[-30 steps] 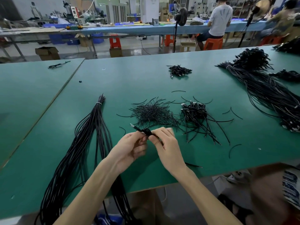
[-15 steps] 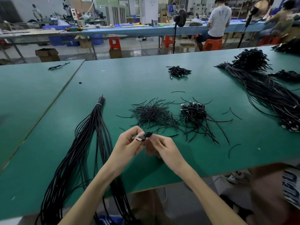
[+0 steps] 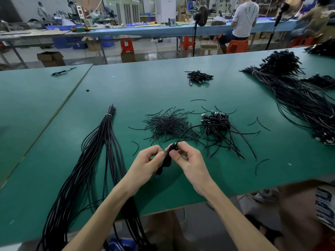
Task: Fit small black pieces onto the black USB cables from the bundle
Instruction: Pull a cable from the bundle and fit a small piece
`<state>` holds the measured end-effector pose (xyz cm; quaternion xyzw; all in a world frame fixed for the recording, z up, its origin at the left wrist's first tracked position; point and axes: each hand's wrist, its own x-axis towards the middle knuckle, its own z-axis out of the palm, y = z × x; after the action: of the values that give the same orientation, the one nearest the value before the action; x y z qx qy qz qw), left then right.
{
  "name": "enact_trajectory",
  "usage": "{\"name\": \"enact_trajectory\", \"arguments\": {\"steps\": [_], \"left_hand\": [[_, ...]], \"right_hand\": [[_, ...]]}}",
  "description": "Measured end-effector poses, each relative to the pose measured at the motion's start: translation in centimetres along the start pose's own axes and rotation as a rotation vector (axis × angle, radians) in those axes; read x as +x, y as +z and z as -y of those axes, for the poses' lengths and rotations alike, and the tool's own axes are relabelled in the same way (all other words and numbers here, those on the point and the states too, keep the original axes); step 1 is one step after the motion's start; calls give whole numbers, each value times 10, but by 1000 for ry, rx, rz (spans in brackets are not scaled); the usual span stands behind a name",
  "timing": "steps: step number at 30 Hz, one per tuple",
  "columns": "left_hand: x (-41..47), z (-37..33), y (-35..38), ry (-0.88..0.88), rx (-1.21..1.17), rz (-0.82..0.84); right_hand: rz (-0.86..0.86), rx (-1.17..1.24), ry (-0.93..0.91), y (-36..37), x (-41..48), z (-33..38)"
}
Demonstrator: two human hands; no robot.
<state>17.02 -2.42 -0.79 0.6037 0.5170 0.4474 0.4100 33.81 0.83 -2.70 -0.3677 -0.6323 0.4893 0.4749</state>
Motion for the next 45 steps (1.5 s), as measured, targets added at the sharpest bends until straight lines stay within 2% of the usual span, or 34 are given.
{"name": "enact_trajectory", "arguments": {"steps": [5,8,11,14,16,18,22,25,29,34,38,45], "left_hand": [[8,-7,-1,31,112,-64],[10,-11,4,4,-13,-124],[9,-13,2,-43,-153,-182],[8,-8,-4,-104,-299,-240],[7,-4,-8,-102,-297,-283],[5,-1,-11,-28,-179,-282],[0,-2,-10,161,121,-151],[-1,-8,-3,276,277,-118],[0,-12,-3,281,319,-109],[-4,-10,-10,238,333,-41],[-5,-10,-2,209,285,-48],[-5,-13,7,117,81,-84]], "right_hand": [[-140,-211,-200,9,-4,-1],[-158,-413,-401,14,-11,-3],[-93,-607,-578,17,-17,-5],[-16,-731,-642,21,-20,-5],[2,-676,-608,23,-19,-4],[17,-526,-505,22,-18,-3],[-5,-97,-164,14,-13,3],[21,0,1,10,-7,4],[149,145,144,5,-4,3],[219,185,177,2,-4,2],[175,235,178,-1,-5,2],[100,242,45,1,-6,4]]}}
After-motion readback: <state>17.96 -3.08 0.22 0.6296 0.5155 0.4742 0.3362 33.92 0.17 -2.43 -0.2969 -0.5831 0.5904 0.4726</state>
